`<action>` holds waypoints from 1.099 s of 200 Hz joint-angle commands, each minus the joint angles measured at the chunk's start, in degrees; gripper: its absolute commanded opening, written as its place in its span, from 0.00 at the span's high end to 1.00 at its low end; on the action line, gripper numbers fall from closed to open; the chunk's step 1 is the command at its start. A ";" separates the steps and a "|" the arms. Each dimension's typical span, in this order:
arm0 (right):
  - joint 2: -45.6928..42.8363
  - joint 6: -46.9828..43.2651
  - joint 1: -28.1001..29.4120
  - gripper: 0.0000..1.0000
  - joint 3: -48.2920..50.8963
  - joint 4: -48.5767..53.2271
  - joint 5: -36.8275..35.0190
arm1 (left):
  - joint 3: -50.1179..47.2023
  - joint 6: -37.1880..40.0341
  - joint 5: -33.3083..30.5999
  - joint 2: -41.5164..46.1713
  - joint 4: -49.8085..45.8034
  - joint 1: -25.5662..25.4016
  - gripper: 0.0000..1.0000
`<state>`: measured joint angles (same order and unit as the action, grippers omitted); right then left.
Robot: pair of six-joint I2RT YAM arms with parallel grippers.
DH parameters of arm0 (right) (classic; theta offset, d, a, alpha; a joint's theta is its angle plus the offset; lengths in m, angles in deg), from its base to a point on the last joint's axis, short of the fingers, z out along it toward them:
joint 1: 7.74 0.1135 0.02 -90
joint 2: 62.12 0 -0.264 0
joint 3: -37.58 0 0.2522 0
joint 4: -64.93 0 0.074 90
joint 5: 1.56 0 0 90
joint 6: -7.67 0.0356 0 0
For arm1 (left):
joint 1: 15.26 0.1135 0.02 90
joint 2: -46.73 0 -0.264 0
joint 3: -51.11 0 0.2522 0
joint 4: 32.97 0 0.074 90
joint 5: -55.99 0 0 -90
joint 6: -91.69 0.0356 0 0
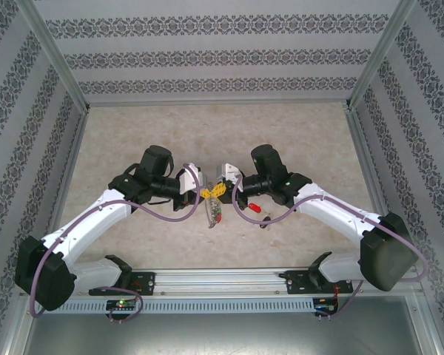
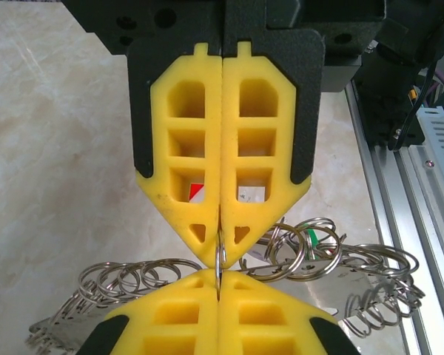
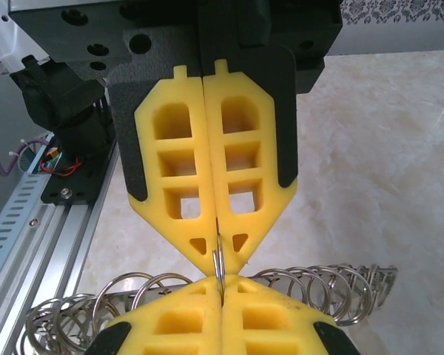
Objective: Put the keys on the keyring
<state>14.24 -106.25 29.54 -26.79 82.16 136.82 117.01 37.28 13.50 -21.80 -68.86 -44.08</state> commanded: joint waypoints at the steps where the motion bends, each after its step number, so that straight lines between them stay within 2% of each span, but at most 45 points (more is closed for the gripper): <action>1: 0.01 0.93 0.91 1.00 -1.29 -3.64 1.22 | 1.00 -0.48 1.10 -0.38 2.52 -0.71 1.00; 16: -0.26 1.13 0.94 1.00 -1.16 -3.39 1.04 | 0.30 -2.05 1.00 0.04 4.56 -0.78 1.00; 31: -0.92 1.17 0.79 0.90 -0.44 -2.94 -0.52 | -0.66 -3.88 0.56 0.49 6.76 -0.64 1.00; 66: -4.04 0.93 -1.55 0.80 1.80 -1.50 -2.30 | -2.62 -6.26 0.18 1.63 10.57 -0.64 1.00; 75: -5.12 1.97 -2.52 0.73 2.33 -1.49 -2.59 | -2.98 -6.48 -0.04 1.98 11.21 -0.64 1.00; 110: -9.99 8.94 -4.71 0.66 3.07 -2.08 -3.83 | -3.41 -7.02 -0.04 2.28 12.13 -0.65 1.00; 122: -11.29 13.61 -5.41 0.64 3.97 -2.50 -7.79 | -3.70 -7.50 0.13 2.34 13.05 -0.65 1.00; 141: -11.50 24.94 -6.82 0.65 4.15 0.07 -22.04 | -3.90 -8.14 0.13 2.35 14.06 -0.67 1.00; 156: -10.88 33.13 -9.51 0.69 4.40 3.00 -25.12 | -3.88 -7.99 0.13 2.41 13.85 -0.63 1.00; 178: -9.91 44.22 -11.51 0.71 4.02 10.81 -32.76 | -3.38 -7.19 -0.27 2.82 12.27 -0.63 1.00; 199: -6.90 49.26 -11.94 0.72 2.14 22.20 -39.05 | -2.86 -6.17 -0.95 3.25 10.21 -0.63 1.00; 220: -3.18 51.82 -11.96 0.70 1.13 29.11 -39.30 | -2.63 -5.46 -1.87 3.75 9.04 -0.71 1.00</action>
<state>7.83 -63.10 17.87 -23.93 98.27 103.56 113.31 30.18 11.83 -19.86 -59.20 -44.10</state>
